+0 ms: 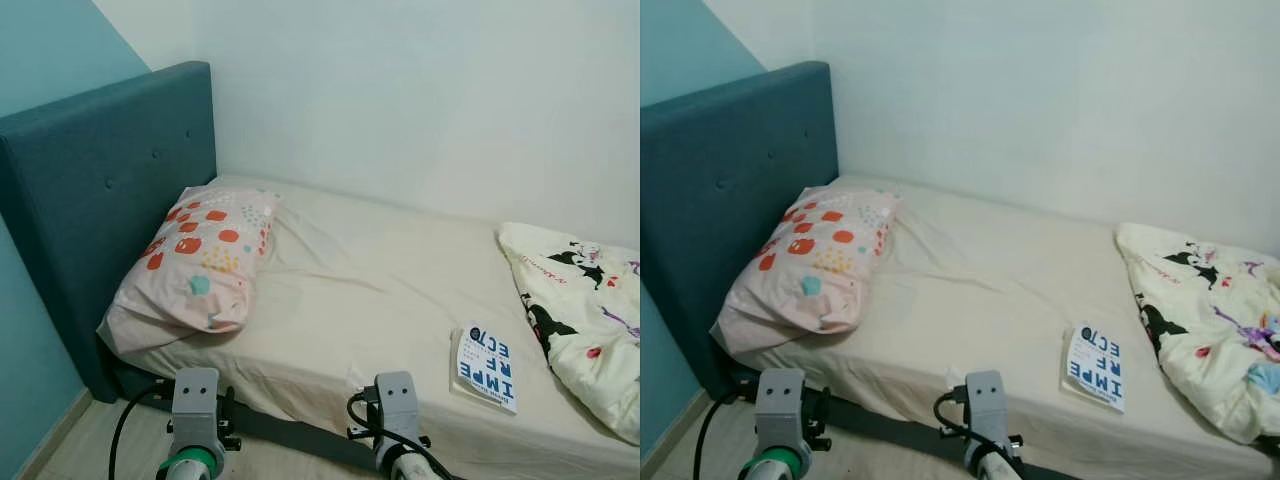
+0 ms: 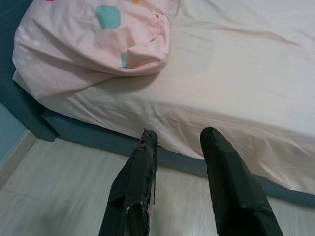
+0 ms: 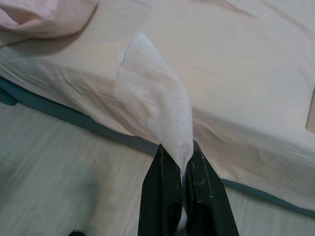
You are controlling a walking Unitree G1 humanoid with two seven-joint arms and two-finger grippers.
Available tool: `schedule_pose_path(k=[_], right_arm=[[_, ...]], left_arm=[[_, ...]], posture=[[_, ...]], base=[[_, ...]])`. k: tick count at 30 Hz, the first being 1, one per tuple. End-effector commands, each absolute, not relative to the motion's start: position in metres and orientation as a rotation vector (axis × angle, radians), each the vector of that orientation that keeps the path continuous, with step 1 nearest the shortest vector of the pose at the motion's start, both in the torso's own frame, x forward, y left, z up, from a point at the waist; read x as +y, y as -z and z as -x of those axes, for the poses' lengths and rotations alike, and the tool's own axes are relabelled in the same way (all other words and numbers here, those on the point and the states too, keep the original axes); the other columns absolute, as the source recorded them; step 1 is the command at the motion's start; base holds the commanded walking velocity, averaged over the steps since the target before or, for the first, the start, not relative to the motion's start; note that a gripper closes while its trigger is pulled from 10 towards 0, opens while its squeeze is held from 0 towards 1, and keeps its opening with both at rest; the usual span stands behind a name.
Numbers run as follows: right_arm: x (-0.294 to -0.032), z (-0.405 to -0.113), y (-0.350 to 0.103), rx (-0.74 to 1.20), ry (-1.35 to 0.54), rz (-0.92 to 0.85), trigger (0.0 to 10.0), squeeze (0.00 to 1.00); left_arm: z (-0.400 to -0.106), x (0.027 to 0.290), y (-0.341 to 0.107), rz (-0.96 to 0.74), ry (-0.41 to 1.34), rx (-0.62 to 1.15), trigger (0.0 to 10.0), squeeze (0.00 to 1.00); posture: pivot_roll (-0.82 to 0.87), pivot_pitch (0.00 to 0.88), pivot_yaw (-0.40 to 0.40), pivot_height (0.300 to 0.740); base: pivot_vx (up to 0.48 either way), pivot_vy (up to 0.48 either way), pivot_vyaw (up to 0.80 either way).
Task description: Clean up the room
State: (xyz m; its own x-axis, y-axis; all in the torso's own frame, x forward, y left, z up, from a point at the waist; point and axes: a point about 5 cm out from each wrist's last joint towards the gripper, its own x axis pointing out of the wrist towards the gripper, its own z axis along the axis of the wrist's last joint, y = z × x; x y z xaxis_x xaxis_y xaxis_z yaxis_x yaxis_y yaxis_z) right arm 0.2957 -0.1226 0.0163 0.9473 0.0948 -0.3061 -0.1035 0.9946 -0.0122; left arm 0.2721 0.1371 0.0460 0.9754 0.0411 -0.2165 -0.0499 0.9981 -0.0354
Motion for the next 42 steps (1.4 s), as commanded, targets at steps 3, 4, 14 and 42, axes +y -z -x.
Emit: schedule_pose_path(k=[3, 4, 14, 42], right_arm=[[-0.1228, -0.2913, -0.0110, 0.336, -0.103, 0.029, 10.0, 0.00], [-0.1228, -0.2913, -0.0110, 0.336, -0.103, 0.029, 10.0, 0.00], [-0.1226, -0.2907, -0.0105, 0.337, -0.102, 0.028, 10.0, 0.00], [-0.1215, -0.2919, -0.0115, 0.331, -0.115, 0.044, 10.0, 0.00]], left_arm=[[-0.2704, 0.1376, -0.0455, 0.031, -0.050, 0.224, 10.0, 0.00], [-0.2705, 0.1380, -0.0455, 0.028, -0.052, 0.223, 10.0, 0.00], [-0.2693, 0.1400, -0.0465, 0.027, -0.051, 0.212, 10.0, 0.00], [-0.2720, 0.1363, -0.0483, -0.013, -0.027, 0.202, 10.0, 0.00]], posture=[[0.04, 0.037, -0.045, 0.740], [0.04, 0.037, -0.045, 0.740], [0.04, 0.039, -0.042, 0.740], [0.04, 0.035, -0.039, 0.740]], base=[[0.000, 0.000, 0.00], [0.000, 0.000, 0.00], [0.000, 0.000, 0.00], [0.000, 0.000, 0.02]])
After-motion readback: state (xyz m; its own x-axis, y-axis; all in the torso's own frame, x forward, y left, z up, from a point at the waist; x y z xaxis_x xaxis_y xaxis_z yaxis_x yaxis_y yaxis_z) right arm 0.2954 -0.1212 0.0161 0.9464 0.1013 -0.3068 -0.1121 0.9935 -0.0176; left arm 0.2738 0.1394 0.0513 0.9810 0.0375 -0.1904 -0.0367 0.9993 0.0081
